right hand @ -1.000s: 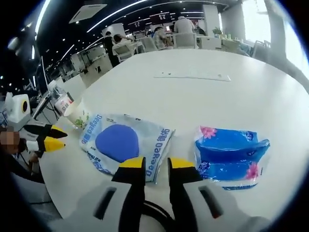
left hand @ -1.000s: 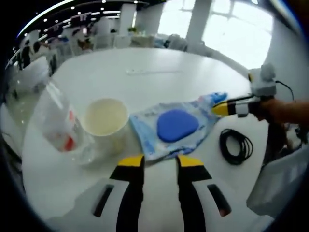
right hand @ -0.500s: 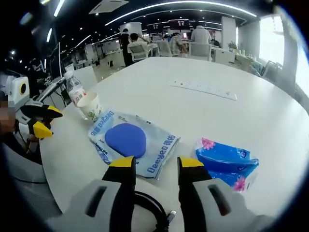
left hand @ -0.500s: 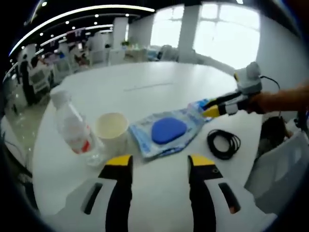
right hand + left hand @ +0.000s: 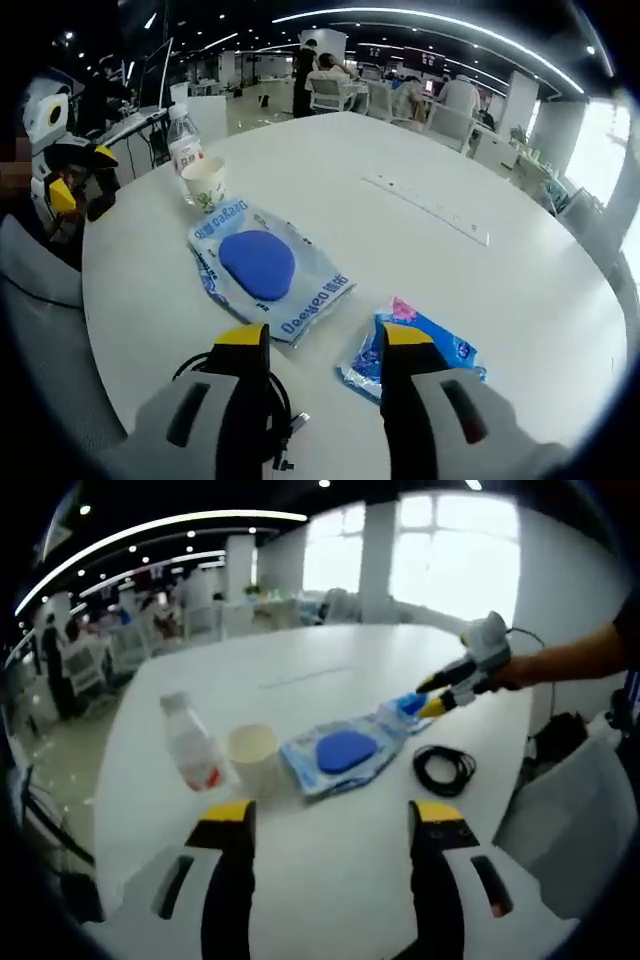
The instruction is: Arrange the tabletop items into an orderly group along one side of the table until the central work area is clear of visible clutter.
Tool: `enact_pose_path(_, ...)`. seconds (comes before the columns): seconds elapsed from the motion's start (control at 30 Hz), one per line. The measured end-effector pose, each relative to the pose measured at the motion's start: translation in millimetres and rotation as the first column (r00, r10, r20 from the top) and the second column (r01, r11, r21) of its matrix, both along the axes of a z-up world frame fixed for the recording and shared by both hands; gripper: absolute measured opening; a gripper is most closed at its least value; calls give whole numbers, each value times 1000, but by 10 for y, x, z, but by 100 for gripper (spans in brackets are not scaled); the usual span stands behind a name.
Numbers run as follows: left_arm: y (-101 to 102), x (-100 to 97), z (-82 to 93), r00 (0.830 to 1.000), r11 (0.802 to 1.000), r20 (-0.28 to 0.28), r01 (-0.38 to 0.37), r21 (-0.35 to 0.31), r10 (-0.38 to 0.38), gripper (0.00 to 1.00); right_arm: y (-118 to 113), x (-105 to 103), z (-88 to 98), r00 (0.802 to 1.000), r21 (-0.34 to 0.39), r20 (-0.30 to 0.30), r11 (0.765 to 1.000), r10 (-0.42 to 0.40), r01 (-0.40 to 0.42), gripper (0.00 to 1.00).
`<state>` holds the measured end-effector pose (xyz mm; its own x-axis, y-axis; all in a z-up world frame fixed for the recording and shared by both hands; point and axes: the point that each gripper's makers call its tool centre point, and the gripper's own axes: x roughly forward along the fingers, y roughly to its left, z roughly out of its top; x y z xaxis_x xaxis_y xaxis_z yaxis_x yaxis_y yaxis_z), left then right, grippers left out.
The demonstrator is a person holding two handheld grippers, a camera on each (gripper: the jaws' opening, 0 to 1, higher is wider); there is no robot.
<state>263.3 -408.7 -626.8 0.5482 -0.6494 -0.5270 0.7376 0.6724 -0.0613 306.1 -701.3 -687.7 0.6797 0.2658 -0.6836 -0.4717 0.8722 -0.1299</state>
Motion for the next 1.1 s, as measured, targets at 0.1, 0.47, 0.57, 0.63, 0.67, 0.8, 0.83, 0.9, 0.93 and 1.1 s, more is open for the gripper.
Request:
enact_pose_path(0.1,63,-32,17,1000,1000,13,-4,11,4,65,-79,8,29,1000,-30,0,999,17,-17,46)
enact_pose_path(0.47,184,-143,95,999,1000,31,-21,-3,22,77,-308,88,102,994,-155,-6,982,109,-109,51)
enact_pose_path(0.57,206,-203,126,999,999,28,-32,-19,32,80,-376,122,100,987,-208,-15,965,160,-159,51)
enact_pose_path(0.63,208,-275,150,999,999,33,-30,-28,31,81,-425,152,88,980,-244,-25,949,199,-199,51)
enact_pose_path(0.67,211,-284,152,999,999,33,-30,-29,31,82,-434,157,86,979,-249,-26,947,204,-204,51)
enact_pose_path(0.8,232,-396,162,999,999,36,-35,-33,37,86,-502,191,57,963,-294,-47,918,265,-267,50)
enact_pose_path(0.83,233,-400,163,999,999,36,-36,-33,37,86,-505,192,56,962,-297,-49,916,268,-270,49)
enact_pose_path(0.9,246,-480,182,998,998,48,-42,-36,44,88,-556,214,41,952,-321,-59,898,299,-302,48)
enact_pose_path(0.93,252,-519,192,997,998,54,-45,-38,47,89,-582,225,33,947,-333,-64,888,314,-317,48)
enact_pose_path(1.1,320,-718,161,995,995,59,-77,-60,81,92,-690,236,-92,905,-392,-126,818,405,-421,43)
